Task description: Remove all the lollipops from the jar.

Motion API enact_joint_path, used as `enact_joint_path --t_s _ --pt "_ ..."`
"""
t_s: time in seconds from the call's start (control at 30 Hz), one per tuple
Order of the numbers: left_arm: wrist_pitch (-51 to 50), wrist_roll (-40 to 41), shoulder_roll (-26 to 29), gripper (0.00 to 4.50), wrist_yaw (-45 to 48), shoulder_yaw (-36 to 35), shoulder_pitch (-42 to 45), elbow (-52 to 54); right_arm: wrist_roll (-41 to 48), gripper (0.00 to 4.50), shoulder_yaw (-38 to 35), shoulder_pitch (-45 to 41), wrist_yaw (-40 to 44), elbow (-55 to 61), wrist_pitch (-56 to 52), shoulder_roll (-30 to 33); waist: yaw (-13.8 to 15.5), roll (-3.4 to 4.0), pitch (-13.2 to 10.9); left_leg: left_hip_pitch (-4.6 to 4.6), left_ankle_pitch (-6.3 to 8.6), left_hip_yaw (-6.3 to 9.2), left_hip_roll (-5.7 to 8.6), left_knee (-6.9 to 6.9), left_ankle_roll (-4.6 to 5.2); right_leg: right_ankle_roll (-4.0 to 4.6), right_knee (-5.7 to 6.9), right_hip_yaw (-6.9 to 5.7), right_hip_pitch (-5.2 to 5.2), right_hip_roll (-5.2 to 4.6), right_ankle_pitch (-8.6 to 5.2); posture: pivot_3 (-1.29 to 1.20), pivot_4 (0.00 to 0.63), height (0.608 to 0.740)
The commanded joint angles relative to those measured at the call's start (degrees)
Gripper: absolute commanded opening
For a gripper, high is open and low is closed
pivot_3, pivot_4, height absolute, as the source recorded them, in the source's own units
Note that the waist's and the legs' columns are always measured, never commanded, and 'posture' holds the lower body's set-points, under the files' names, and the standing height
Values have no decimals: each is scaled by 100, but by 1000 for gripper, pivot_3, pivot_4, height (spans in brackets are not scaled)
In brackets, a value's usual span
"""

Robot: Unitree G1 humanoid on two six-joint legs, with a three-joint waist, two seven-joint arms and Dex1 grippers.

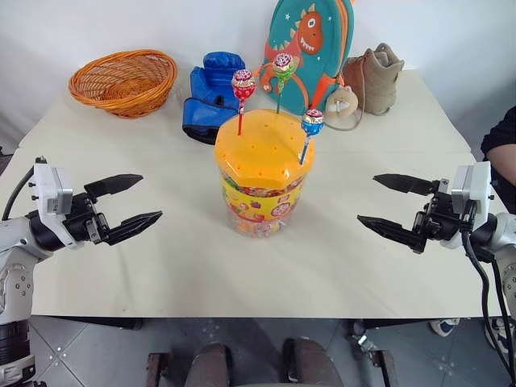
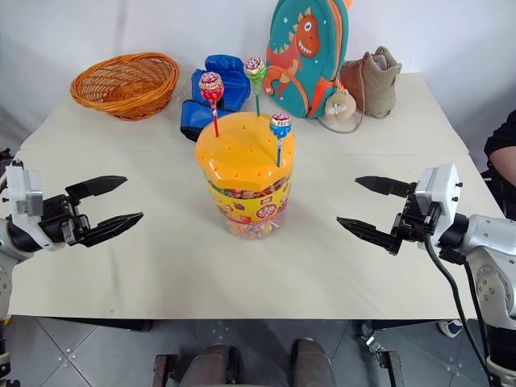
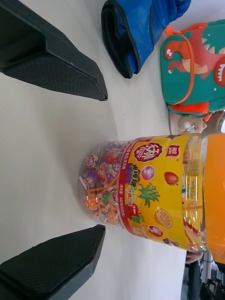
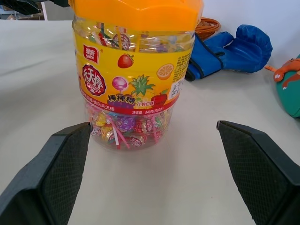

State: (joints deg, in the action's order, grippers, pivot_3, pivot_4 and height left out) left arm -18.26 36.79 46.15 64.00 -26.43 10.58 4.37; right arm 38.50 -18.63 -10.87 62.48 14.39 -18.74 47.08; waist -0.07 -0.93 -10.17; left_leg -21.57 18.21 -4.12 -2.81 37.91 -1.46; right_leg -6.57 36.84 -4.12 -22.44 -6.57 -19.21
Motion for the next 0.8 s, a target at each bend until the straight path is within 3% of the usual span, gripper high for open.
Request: enact_joint_path --t_s 0.03,0.37,0.8 --pt "-16 147 75 4500 49 -56 64 65 124 4453 -224 -66 -40 165 43 38 1 0 0 0 0 0 0 0 0 0 0 0 0 0 0 0 150 740" --pt "-98 -56 148 4500 -421 -37 193 136 312 4453 -264 -78 50 355 -107 179 1 0 0 0 0 1 0 0 0 0 0 0 0 0 0 0 150 740" --pt "-371 298 449 4500 -360 -86 620 519 1323 4453 -456 -300 -367 1684 -897 527 3 0 0 0 3 12 -1 0 1 0 -2 4 0 0 0 0 150 740"
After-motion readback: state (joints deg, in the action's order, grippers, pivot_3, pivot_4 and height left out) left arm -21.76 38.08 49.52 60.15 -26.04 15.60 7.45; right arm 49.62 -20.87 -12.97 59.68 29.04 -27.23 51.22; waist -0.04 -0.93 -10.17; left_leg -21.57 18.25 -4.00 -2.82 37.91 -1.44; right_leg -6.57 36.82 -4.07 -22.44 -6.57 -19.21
